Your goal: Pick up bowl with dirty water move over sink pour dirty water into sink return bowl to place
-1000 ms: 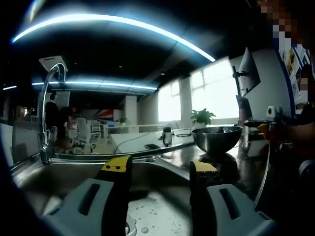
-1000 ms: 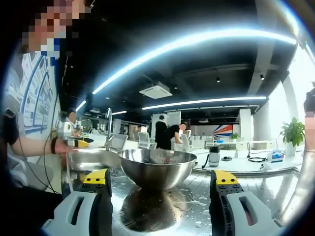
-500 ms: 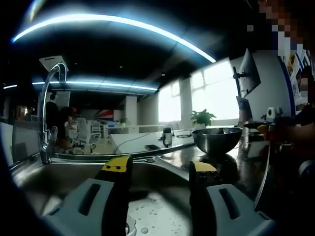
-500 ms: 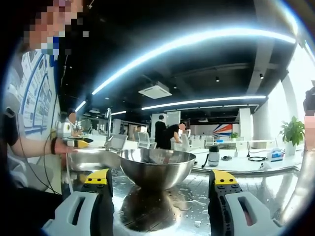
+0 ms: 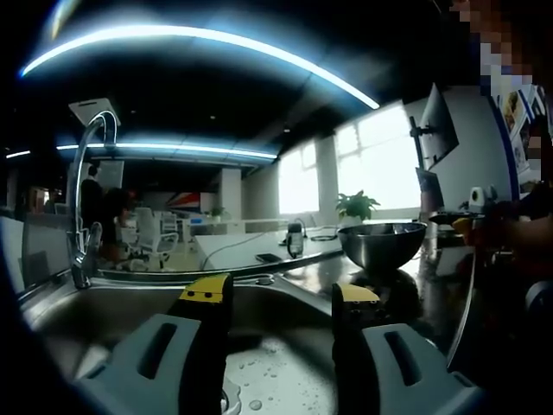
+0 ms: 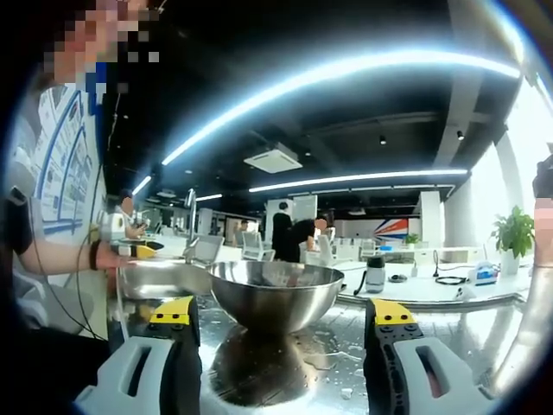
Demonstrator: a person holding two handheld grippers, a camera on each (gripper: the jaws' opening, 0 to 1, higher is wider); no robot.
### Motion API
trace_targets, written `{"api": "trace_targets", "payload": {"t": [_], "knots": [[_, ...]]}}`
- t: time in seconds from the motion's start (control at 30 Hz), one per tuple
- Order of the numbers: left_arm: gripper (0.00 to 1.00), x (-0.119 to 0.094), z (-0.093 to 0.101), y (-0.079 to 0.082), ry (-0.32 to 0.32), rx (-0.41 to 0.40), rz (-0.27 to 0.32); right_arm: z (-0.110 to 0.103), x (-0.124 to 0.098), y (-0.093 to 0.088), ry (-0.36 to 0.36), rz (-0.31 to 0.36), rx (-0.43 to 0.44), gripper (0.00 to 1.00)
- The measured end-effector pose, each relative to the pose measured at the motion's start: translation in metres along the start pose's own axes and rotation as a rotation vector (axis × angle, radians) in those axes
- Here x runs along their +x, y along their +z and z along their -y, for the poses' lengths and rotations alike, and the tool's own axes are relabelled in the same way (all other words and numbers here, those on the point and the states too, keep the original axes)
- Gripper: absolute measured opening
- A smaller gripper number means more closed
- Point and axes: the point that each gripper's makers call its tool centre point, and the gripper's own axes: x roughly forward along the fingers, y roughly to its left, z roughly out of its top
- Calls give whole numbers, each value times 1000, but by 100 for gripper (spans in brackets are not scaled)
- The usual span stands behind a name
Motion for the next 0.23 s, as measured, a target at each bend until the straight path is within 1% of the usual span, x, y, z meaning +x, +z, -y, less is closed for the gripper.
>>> {"api": "trace_targets", "payload": {"t": [0.23], "knots": [[44,0,0,0,0,1,2,0,0,0,-2,0,-2,71]]}}
